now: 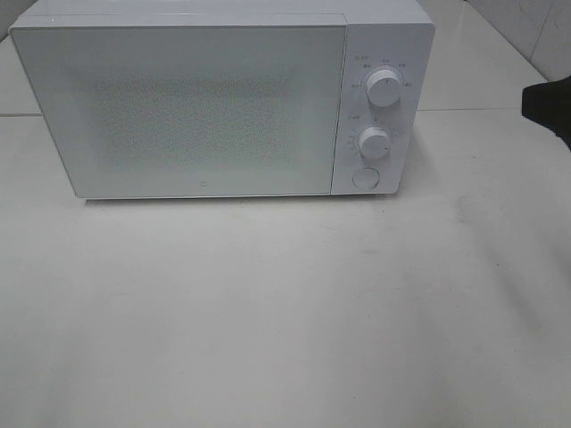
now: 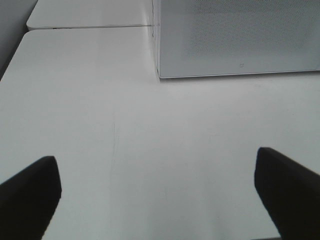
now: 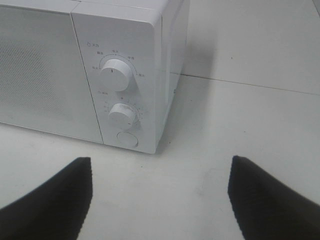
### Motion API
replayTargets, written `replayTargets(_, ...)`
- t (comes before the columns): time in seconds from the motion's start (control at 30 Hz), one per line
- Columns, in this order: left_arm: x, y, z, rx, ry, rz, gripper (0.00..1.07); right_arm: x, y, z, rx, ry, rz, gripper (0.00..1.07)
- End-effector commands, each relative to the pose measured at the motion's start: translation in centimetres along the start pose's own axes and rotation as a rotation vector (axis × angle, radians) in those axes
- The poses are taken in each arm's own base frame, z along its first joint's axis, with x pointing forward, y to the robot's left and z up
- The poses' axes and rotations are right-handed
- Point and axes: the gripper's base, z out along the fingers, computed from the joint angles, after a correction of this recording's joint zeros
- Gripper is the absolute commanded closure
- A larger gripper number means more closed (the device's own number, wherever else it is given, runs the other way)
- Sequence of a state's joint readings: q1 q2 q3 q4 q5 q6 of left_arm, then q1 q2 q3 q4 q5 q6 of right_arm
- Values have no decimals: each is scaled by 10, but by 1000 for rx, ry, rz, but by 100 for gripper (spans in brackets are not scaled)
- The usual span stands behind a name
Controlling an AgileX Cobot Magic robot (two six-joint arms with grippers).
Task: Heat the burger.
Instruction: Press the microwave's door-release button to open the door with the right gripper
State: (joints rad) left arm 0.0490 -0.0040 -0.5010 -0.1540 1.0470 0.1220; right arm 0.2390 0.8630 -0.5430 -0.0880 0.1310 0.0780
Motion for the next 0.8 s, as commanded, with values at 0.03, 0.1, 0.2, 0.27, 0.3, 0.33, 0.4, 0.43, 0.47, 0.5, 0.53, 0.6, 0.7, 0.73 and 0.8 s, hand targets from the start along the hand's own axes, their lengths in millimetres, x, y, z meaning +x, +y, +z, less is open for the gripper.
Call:
replayTargets(0.03,1,-1,-2,0,-27,-2,1,-4,-1,11,1,-30,-1,34)
replayTargets(0.1,1,-1,-2,0,-27,-2,1,-4,0,16,-1,-32,0,34)
replayTargets(0.2,1,-1,-2,0,-27,-2,1,-3,0,30,-8,-38,1,34)
replayTargets(0.27,1,-1,-2,0,-27,-2,1,-1,2,50,-17,-44,1,34)
replayTargets(0.3,1,-1,-2,0,-27,-2,1,-1,2,50,-17,-44,1,34)
replayTargets(0.33,1,-1,-2,0,-27,-2,1,0,2,55,-19,-48,1,34)
replayTargets(0.4,1,-1,-2,0,-27,-2,1,1,3,65,-24,-59,2,34)
replayTargets(0.43,1,-1,-2,0,-27,-2,1,3,3,70,-27,-61,2,34)
replayTargets(0.47,1,-1,-2,0,-27,-2,1,3,3,70,-27,-61,2,34)
replayTargets(0.5,1,-1,-2,0,-27,-2,1,5,3,79,-31,-67,2,34)
replayTargets(0.53,1,-1,-2,0,-27,-2,1,8,4,88,-36,-73,4,34)
replayTargets(0.6,1,-1,-2,0,-27,-2,1,9,5,92,-41,-79,3,34)
replayTargets(0.7,1,-1,-2,0,-27,-2,1,15,10,102,-62,-114,6,34)
replayTargets(0.73,1,-1,-2,0,-27,-2,1,24,13,107,-68,-139,20,34)
replayTargets(0.8,1,-1,-2,0,-27,-2,1,29,15,110,-67,-138,26,34)
